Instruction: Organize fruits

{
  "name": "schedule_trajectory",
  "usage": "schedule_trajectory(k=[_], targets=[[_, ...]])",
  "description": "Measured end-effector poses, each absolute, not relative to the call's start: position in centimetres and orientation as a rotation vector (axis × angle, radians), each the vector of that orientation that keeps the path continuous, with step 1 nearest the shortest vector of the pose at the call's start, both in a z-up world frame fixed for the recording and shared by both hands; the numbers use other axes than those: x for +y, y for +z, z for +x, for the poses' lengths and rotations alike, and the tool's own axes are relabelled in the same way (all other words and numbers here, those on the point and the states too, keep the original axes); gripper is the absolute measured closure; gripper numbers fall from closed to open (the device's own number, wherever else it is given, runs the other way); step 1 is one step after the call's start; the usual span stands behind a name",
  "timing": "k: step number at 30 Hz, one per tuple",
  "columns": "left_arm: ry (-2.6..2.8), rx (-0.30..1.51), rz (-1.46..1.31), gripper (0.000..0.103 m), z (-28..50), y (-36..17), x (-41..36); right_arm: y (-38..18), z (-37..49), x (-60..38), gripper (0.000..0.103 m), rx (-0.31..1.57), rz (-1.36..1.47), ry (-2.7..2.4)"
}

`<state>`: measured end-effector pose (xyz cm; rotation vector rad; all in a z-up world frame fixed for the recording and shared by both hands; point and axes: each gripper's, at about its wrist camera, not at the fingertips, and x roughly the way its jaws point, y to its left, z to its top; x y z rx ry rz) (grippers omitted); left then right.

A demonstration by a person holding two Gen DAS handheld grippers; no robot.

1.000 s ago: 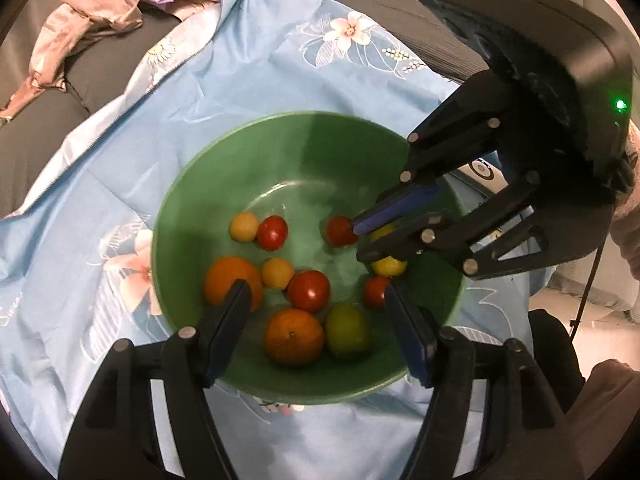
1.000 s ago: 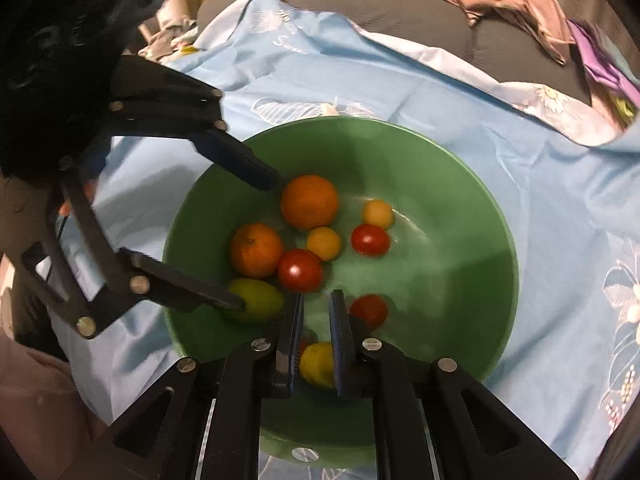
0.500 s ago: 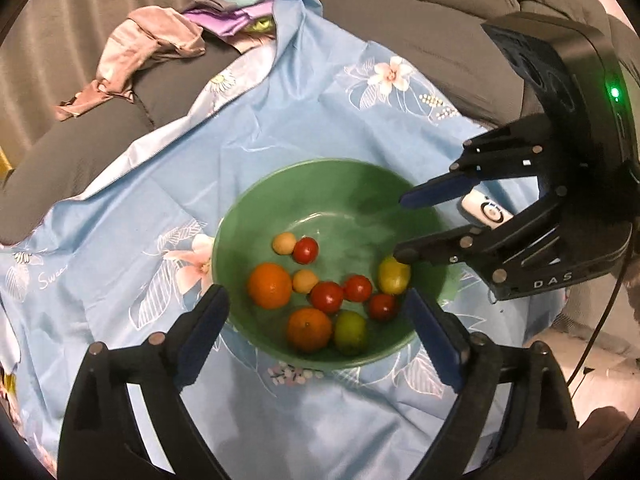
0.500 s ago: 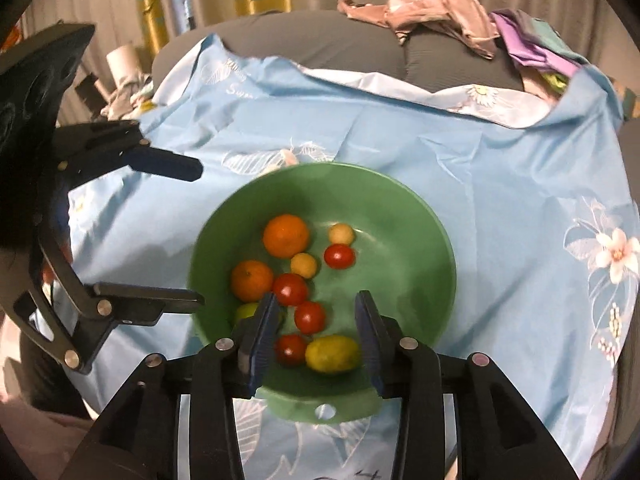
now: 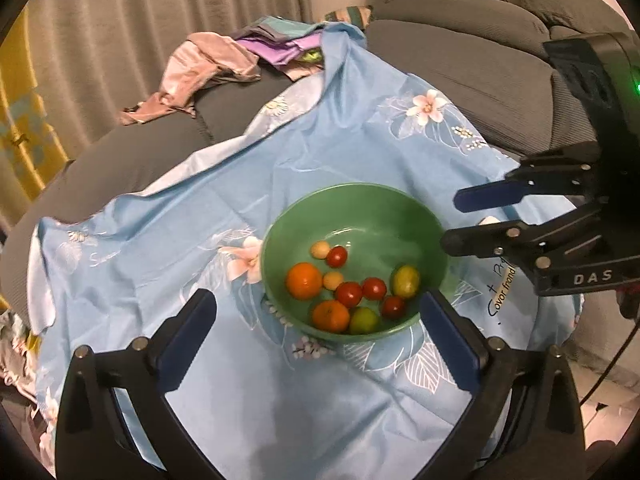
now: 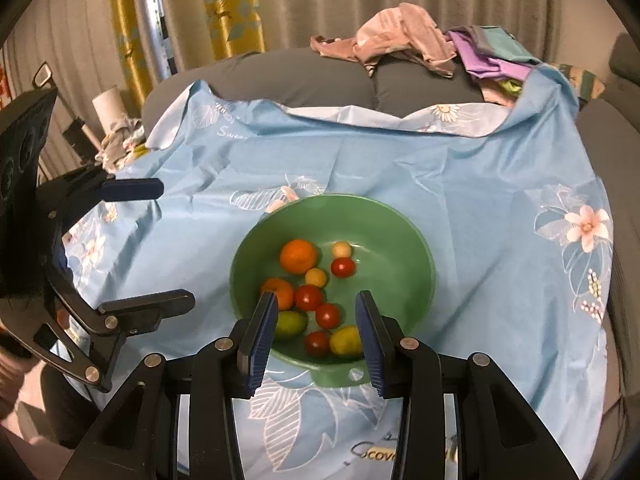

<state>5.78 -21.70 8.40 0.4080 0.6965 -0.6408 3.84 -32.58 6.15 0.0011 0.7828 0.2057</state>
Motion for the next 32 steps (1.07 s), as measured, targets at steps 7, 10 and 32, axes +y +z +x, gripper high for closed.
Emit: schedule_trajectory(k=[7, 10, 32], targets=[[-0.581, 0.676, 0.353, 0.001, 4.1, 9.1, -20.2, 6.5, 2.0, -31.8, 0.063, 0.763, 0.043, 0.155], [-0.554, 0.655, 0.342, 0.001, 3.4, 9.3, -19.7, 6.5, 1.4, -31.3, 0.063, 0.754, 0.050, 0.149], [-0.497, 0.735, 0.248, 0.001, 5.6, 9.8, -22.3, 5.4, 1.9, -32.1, 0.062, 0.810, 0.124, 0.073]])
